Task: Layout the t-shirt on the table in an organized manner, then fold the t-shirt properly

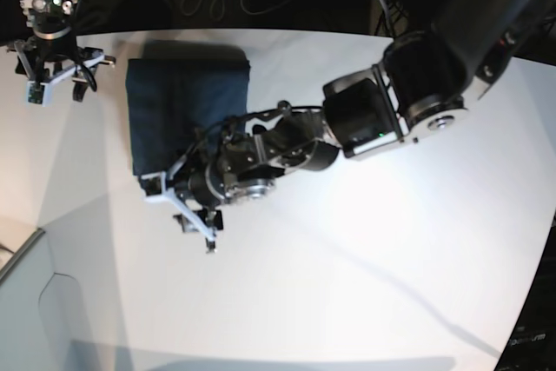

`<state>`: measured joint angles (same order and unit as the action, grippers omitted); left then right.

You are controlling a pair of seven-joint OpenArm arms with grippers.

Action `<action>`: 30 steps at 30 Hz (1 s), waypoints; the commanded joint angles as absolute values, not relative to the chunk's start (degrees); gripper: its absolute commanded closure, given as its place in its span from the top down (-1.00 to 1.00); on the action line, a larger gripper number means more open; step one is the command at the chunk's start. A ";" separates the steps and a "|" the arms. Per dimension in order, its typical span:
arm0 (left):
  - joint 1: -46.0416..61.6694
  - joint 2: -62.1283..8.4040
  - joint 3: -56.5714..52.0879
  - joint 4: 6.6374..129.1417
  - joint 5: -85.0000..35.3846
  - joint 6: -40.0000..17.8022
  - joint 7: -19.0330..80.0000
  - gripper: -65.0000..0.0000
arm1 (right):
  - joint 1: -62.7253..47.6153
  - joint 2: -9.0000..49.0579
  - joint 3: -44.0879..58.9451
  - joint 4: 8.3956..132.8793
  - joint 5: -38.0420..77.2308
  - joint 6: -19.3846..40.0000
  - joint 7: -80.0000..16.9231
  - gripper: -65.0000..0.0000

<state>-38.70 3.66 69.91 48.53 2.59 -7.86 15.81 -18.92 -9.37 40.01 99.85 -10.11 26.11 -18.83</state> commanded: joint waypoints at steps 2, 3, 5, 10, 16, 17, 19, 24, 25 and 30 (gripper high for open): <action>-38.64 2.95 65.71 53.41 4.35 -7.16 14.81 -0.02 | -18.77 -9.00 38.73 101.05 -9.63 26.07 -17.45 0.20; -37.76 2.51 63.52 55.34 5.32 -7.16 14.81 -0.02 | -18.86 -9.00 38.11 101.05 -9.63 26.07 -17.45 0.20; -35.82 1.54 58.86 58.86 7.08 -7.16 14.81 -0.02 | -18.86 -9.00 37.23 101.05 -9.63 26.07 -17.45 0.20; -30.20 -0.04 49.98 65.63 12.88 -7.16 14.81 -0.02 | -18.86 -9.00 34.24 101.05 -9.63 26.07 -17.45 0.19; -19.65 -3.47 31.60 73.98 16.40 -7.16 14.90 -0.02 | -19.38 -9.00 26.59 102.37 -9.63 26.07 -17.45 -0.11; -17.71 -4.26 27.56 75.56 16.31 -7.16 14.90 -0.02 | -19.38 -9.00 25.19 102.46 -9.63 26.07 -17.45 -0.25; -14.37 -5.05 21.49 78.02 16.13 -7.16 14.90 -0.02 | -19.38 -9.00 23.43 102.37 -9.63 26.07 -17.71 -0.52; -6.29 -5.58 6.37 82.86 16.13 -7.25 14.90 -0.02 | -19.38 -9.00 21.76 100.53 -9.63 26.07 -17.54 -0.99; -4.79 -5.58 3.82 83.56 16.13 -7.25 14.90 -0.02 | -19.38 -9.00 21.85 100.18 -9.63 26.07 -17.63 -1.00; -0.22 -5.58 -3.91 84.26 16.04 -7.25 14.90 -0.02 | -19.65 -9.00 22.02 97.45 -9.63 26.07 -17.54 -1.00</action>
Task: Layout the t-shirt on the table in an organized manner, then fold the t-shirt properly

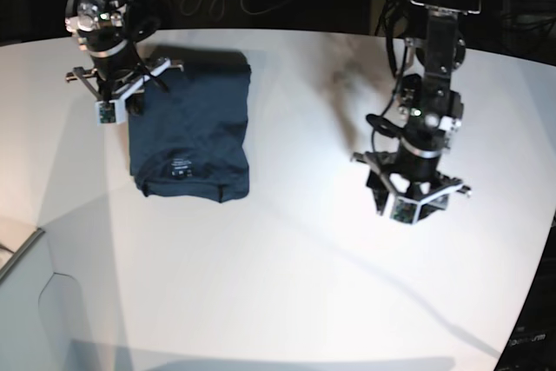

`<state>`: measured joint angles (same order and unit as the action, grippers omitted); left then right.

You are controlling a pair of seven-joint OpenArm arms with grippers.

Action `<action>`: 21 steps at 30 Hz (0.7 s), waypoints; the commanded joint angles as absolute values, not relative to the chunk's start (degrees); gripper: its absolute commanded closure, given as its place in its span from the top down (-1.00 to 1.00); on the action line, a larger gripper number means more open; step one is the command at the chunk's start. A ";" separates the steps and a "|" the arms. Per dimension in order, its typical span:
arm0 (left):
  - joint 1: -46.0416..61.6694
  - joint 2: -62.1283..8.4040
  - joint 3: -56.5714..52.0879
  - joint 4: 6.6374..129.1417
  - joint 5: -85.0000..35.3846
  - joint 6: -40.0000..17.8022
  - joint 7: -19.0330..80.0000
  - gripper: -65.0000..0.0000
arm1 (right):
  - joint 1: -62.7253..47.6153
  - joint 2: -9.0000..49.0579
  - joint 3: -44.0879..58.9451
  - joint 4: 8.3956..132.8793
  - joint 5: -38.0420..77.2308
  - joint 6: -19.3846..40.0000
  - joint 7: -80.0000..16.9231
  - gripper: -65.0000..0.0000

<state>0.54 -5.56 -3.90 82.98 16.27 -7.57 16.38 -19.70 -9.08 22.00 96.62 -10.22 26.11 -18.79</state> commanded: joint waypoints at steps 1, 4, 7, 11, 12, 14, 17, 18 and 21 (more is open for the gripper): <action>0.57 -5.58 -4.97 84.26 16.04 -7.25 14.90 -0.02 | -20.18 -9.00 22.02 96.75 -9.63 26.07 -17.45 -1.00; 2.42 -5.49 -6.81 84.26 15.96 -7.25 14.90 -0.02 | -20.44 -9.00 22.02 94.73 -9.54 26.07 -17.45 -1.00; 4.18 -5.49 -7.52 85.14 15.96 -7.25 14.90 -0.02 | -20.53 -9.00 22.02 93.05 -9.54 26.07 -17.45 -1.00; 6.20 -5.58 -7.60 86.90 15.96 -7.25 14.90 -0.02 | -20.53 -9.00 22.02 91.38 -9.54 26.07 -17.45 -1.00; 6.73 -5.58 -7.60 87.34 15.96 -7.25 14.90 -0.02 | -20.53 -9.00 22.02 91.30 -9.54 26.07 -17.36 -1.00; 8.04 -5.58 -7.60 88.57 15.96 -7.25 14.90 -0.02 | -20.62 -9.00 22.02 92.18 -9.54 26.07 -17.27 -1.00; 10.42 -5.58 -7.60 90.59 15.96 -7.25 14.90 -0.02 | -21.93 -9.00 22.73 96.31 -9.45 26.07 -14.73 -1.00; 11.47 -5.58 -7.60 91.21 15.87 -7.25 14.90 -0.02 | -22.64 -9.00 22.99 97.98 -9.36 26.07 -13.32 -1.00; 14.20 -5.49 -7.60 92.00 15.87 -7.25 14.90 -0.02 | -24.92 -9.00 22.99 102.02 -9.36 26.07 -10.51 -1.00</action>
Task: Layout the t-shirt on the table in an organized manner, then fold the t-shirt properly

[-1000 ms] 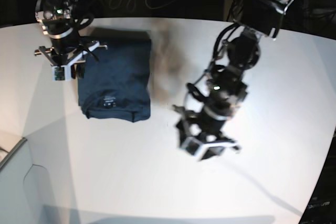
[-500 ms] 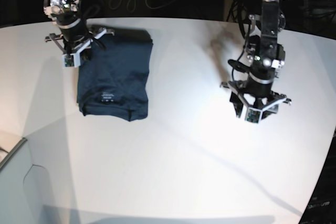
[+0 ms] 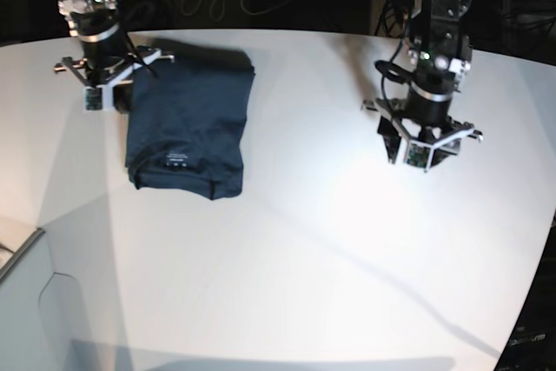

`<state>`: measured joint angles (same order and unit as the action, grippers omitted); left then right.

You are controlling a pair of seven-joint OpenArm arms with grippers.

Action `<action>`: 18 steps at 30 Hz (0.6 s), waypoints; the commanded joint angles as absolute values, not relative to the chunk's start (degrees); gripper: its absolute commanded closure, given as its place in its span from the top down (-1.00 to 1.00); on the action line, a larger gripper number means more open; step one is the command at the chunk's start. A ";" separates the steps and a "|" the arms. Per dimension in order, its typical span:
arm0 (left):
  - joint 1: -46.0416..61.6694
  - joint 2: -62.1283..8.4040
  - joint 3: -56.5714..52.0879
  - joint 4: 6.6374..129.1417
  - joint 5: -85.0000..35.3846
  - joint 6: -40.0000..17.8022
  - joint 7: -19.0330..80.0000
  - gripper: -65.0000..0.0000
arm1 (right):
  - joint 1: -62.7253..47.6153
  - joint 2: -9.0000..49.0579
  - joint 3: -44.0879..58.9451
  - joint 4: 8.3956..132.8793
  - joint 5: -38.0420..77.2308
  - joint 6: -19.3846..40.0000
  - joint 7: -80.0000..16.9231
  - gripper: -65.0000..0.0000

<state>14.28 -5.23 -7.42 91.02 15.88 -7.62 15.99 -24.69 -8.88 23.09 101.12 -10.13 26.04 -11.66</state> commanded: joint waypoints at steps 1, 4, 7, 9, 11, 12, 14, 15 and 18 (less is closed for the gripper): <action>14.81 -5.49 -7.60 92.18 15.87 -7.25 14.90 -0.02 | -25.63 -9.00 22.99 103.34 -9.36 26.15 -10.07 -1.00; 17.10 -5.49 -7.69 92.26 15.87 -7.25 14.81 -0.02 | -27.91 -9.00 19.74 105.10 -9.27 26.24 -9.80 -1.00; 18.68 -5.58 -9.54 92.26 15.87 -7.25 14.81 -0.02 | -29.76 -9.00 14.73 104.48 -9.27 26.24 -9.80 -1.00; 19.30 -5.32 -11.21 92.26 15.87 -7.25 14.81 -0.02 | -30.20 -9.00 12.18 103.08 -9.27 26.24 -9.80 -1.00; 19.38 -5.41 -12.70 92.09 15.87 -7.25 14.81 -0.02 | -30.29 -9.00 10.42 101.14 -9.27 26.24 -9.80 -1.00; 19.47 -5.32 -13.58 92.09 15.87 -7.25 14.81 -0.02 | -30.02 -9.00 10.15 100.18 -9.27 26.24 -9.80 -1.00; 20.79 -5.14 -15.34 92.26 15.87 -7.25 14.81 -0.02 | -29.93 -9.00 10.24 98.24 -9.27 26.24 -9.80 -1.00; 21.41 -5.23 -15.78 92.26 15.87 -7.25 14.81 -0.02 | -29.67 -9.00 10.42 97.54 -9.27 26.24 -9.71 -1.00; 22.02 -5.49 -16.40 92.26 15.87 -7.25 14.81 -0.02 | -29.23 -9.00 10.86 96.04 -9.27 26.24 -9.71 -1.00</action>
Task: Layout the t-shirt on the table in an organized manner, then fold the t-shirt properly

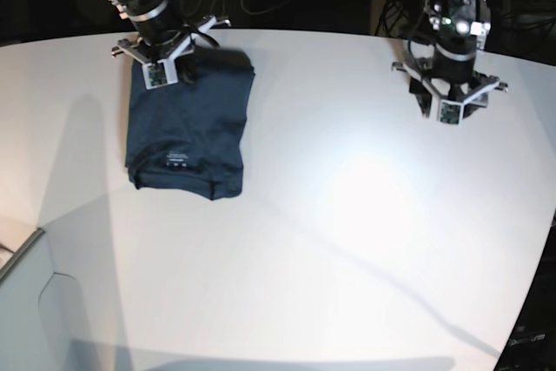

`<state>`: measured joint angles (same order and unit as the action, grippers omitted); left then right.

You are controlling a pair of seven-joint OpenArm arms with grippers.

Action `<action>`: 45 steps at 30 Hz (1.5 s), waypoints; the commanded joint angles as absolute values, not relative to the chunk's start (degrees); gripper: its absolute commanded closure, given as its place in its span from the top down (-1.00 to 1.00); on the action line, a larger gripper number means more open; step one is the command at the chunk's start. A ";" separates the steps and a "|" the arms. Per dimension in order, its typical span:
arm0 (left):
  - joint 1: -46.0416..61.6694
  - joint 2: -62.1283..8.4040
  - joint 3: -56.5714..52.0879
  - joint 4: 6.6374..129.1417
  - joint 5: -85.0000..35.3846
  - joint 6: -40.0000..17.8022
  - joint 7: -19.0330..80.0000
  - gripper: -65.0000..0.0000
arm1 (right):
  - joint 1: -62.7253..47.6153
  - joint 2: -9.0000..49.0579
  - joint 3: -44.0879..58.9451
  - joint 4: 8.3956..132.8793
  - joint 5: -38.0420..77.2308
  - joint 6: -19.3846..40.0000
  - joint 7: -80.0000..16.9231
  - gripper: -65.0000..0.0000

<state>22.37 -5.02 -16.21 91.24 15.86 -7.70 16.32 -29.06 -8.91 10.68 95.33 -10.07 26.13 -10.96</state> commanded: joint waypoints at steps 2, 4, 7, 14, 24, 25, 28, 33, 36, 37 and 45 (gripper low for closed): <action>22.99 -5.49 -17.01 92.26 15.87 -7.25 14.81 -0.02 | -29.23 -9.00 11.74 95.78 -9.27 26.24 -9.71 -1.00; 23.25 -5.23 -17.45 92.26 15.87 -7.25 14.73 -0.02 | -29.41 -9.00 12.53 95.78 -9.27 26.24 -9.71 -1.00; 24.04 -5.14 -17.36 92.26 15.87 -7.25 14.73 -0.02 | -29.58 -9.00 13.32 95.69 -9.27 26.24 -9.71 -1.00; 24.04 -5.14 -17.36 92.26 15.87 -7.25 14.73 -0.02 | -30.02 -9.00 13.93 95.69 -9.27 26.24 -9.71 -1.00; 28.26 -3.91 -17.19 95.43 15.87 -7.25 14.73 -0.03 | -34.59 -9.00 13.67 101.58 -9.27 26.24 -4.18 -1.00; 29.32 -3.30 -17.19 96.66 15.87 -7.25 14.73 -0.03 | -35.47 -9.00 13.67 102.46 -9.27 26.24 -3.56 -1.00; 33.71 -1.45 -17.01 101.14 15.87 -7.25 14.73 -0.03 | -38.02 -9.00 13.58 103.69 -9.27 26.15 -3.03 -1.00; 42.42 2.15 -13.93 107.47 15.87 -7.25 14.81 -0.39 | -42.24 -9.00 13.67 103.52 -9.27 26.15 -3.21 -1.00; 47.16 4.18 -10.33 107.82 15.87 -7.25 14.81 -0.77 | -45.76 -9.00 13.49 102.90 -9.27 26.15 -3.03 -1.00; 48.04 4.62 -9.36 107.47 15.87 -7.25 14.81 -0.91 | -46.64 -9.00 13.49 102.55 -9.27 26.15 -3.03 -1.00; 47.43 8.13 -6.81 89.89 15.87 -7.08 14.46 -1.00 | -49.19 -8.13 11.21 91.56 -9.36 26.24 -2.86 -1.00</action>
<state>46.83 7.92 -6.74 88.84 15.75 -7.29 15.57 -48.27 -8.47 11.16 90.67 -9.82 26.13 -3.81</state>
